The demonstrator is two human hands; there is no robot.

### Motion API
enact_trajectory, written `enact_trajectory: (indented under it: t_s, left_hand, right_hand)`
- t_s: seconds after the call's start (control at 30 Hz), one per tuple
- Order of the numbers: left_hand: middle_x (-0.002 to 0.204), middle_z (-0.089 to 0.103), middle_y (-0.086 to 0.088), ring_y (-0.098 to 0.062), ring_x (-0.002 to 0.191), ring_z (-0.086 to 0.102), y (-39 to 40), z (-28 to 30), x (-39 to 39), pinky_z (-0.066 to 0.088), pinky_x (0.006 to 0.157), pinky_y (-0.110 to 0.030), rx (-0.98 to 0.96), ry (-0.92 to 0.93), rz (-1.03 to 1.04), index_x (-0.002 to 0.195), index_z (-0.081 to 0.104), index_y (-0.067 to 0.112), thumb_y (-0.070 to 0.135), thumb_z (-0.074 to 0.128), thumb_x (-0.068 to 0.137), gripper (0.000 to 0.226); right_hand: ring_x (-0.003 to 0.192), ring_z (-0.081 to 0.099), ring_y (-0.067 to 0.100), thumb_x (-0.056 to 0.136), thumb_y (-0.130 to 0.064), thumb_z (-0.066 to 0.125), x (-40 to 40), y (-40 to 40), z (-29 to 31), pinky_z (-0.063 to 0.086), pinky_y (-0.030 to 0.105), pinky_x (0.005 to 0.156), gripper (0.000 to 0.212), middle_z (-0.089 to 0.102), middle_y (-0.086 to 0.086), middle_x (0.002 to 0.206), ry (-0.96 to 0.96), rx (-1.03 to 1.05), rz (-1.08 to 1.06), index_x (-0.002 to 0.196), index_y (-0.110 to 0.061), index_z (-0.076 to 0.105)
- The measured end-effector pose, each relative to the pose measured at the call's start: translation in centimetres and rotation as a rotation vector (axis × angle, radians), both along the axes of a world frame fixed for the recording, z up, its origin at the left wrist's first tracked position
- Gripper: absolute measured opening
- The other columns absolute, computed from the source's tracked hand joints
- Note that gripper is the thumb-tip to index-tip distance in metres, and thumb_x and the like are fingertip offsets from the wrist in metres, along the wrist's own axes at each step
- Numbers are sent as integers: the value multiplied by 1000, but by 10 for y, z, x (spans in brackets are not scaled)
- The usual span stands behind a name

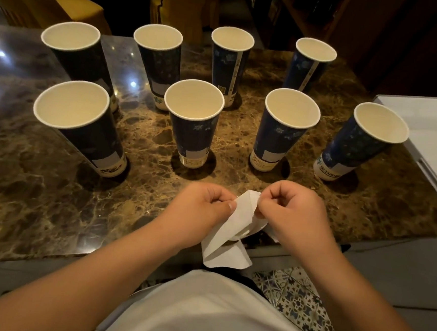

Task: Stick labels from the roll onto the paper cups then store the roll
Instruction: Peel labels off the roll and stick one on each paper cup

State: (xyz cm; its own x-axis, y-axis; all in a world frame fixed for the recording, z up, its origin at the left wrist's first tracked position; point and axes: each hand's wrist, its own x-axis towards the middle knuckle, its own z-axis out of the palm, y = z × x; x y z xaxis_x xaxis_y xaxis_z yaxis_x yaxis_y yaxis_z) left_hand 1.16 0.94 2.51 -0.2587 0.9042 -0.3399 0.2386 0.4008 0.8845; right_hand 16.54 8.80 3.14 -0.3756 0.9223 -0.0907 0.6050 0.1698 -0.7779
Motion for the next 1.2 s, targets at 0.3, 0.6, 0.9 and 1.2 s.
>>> enact_trajectory:
  t_s: [0.3,0.6,0.9,1.2]
  left_hand:
    - [91,73,-12,-26,86,65,1,3,-6,52,86,-46,-85,-220,-55,83,75,15,36,61,86,25]
    - [85,75,-8,-20,80,67,4,-2,-4,54,80,-40,-120,-256,27,88,73,7,18,58,95,20]
    - [85,72,-10,-28,87,69,3,-7,-15,55,85,-45,-167,-263,141,89,70,8,20,55,96,21]
    - [79,65,4,-10,66,56,-12,22,-18,47,64,-29,56,-108,142,90,67,17,42,55,94,28]
  right_hand:
    - [57,57,7,83,-21,65,-1,-13,5,51,27,53,8,63,-9,64,-43,206,223,75,-25,67]
    - [61,63,15,79,-14,62,-4,-9,5,58,39,59,15,68,1,64,-7,-47,37,65,-20,66]
    - [61,65,18,89,-2,52,-2,-5,15,50,24,54,21,68,7,66,442,-304,-163,74,-9,65]
    - [60,62,10,91,-12,60,6,-7,-2,50,19,59,16,71,5,71,70,946,323,91,-4,74]
